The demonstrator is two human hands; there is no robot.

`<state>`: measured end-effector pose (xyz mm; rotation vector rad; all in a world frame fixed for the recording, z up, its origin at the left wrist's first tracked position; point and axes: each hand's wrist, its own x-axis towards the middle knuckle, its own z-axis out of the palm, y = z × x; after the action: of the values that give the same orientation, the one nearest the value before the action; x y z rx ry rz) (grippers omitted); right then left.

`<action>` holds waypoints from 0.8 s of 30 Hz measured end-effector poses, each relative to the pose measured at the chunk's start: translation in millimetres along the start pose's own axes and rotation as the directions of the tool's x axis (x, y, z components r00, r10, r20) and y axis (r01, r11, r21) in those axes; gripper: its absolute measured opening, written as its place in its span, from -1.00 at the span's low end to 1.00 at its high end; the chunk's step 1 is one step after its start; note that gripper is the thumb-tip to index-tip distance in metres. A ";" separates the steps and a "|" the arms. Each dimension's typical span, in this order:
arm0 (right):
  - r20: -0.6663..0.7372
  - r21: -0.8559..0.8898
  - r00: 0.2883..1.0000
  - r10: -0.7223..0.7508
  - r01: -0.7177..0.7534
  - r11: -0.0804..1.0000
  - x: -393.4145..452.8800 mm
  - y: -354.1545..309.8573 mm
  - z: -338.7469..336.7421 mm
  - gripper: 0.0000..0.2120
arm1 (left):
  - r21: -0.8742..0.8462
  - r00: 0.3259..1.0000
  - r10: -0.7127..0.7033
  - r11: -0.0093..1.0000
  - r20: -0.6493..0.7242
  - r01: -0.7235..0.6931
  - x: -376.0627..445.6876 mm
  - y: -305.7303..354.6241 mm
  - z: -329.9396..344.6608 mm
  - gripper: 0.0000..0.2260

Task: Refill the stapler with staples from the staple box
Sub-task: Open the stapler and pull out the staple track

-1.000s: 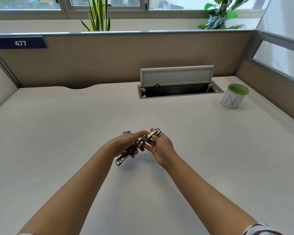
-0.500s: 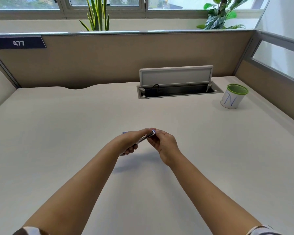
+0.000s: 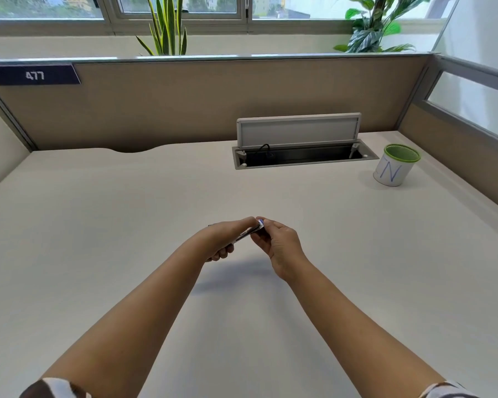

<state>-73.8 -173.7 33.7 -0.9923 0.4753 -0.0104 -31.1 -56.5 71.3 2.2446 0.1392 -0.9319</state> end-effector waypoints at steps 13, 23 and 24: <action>-0.027 0.003 1.000 0.015 -0.015 1.000 1.3 2.8 -1.8 -0.81 | 0.038 1.000 0.002 0.999 -0.024 -0.001 2.1 -2.3 -2.2 -0.66; -0.091 -0.036 0.995 0.027 -0.031 0.999 11.4 -0.6 -12.3 -0.76 | -0.061 0.973 0.221 0.974 0.073 -0.217 2.6 -8.1 -3.2 -0.63; -0.093 -0.039 0.995 0.026 -0.030 0.999 12.1 -1.5 -12.8 -0.76 | -0.086 0.965 0.248 0.967 0.088 -0.240 2.9 -10.1 -3.4 -0.63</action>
<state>-67.7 -187.4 24.5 -1.0282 0.5767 -0.0216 -30.5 -47.1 65.4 2.0852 -0.1425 -0.8848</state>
